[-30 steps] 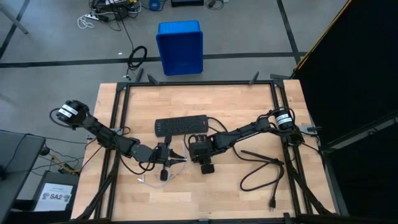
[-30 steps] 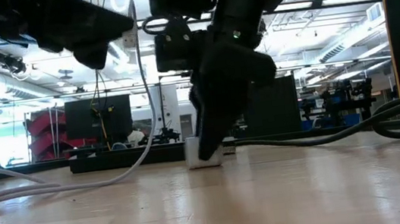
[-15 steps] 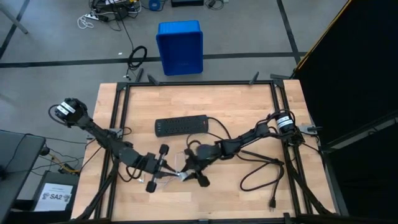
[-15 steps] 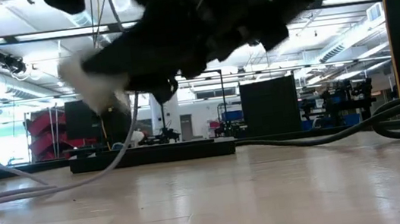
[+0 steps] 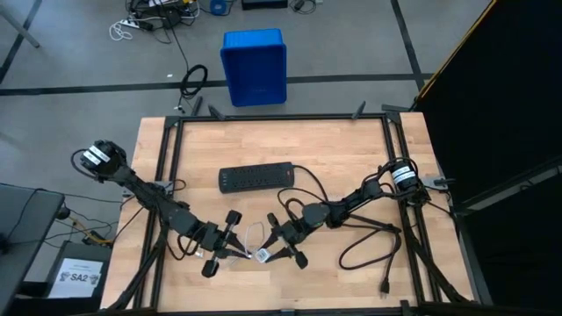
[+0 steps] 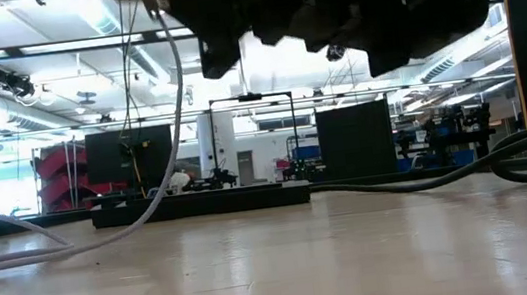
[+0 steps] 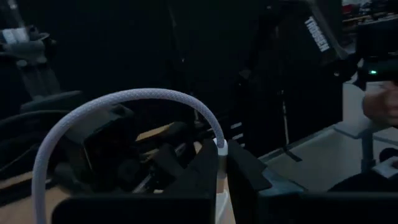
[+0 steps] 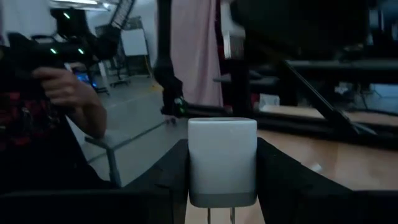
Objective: Insert USB
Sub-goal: Insert the charger cable into the charger adapter
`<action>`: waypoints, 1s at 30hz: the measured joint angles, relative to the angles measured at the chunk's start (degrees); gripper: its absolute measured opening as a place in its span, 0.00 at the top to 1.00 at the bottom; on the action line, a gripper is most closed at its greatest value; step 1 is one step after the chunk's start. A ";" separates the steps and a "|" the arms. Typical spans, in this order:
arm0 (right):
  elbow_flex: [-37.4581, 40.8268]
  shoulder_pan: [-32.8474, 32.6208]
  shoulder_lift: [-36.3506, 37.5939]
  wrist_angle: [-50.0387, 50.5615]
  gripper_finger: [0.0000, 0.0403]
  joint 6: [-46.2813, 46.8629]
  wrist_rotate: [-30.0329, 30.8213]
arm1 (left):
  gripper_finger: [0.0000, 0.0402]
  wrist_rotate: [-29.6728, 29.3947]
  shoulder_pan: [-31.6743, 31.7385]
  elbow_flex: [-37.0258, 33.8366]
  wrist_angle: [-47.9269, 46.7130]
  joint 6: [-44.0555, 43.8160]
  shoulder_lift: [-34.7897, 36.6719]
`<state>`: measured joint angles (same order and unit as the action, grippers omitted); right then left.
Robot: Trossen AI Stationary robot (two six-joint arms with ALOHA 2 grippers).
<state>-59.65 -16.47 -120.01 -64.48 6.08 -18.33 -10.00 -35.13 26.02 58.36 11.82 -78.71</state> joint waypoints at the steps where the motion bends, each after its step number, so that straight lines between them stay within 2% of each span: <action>1: -0.08 0.02 0.00 0.11 0.72 0.37 -0.32 | 1.00 0.82 0.28 0.00 0.59 0.20 -0.61; 10: -0.14 0.20 0.00 -0.17 0.72 1.73 -2.91 | 1.00 9.32 3.40 0.02 5.69 1.70 -3.65; 21: -0.37 1.76 0.00 -1.95 0.72 3.55 -3.97 | 1.00 16.80 7.46 2.36 9.16 1.63 -8.58; 30: -0.40 2.41 0.00 -1.90 0.72 4.93 -6.91 | 1.00 18.58 9.76 4.02 7.92 1.68 -10.23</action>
<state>-60.05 -14.05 -120.01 -66.37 11.01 -25.24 8.59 -25.37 30.04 66.28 13.50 -88.95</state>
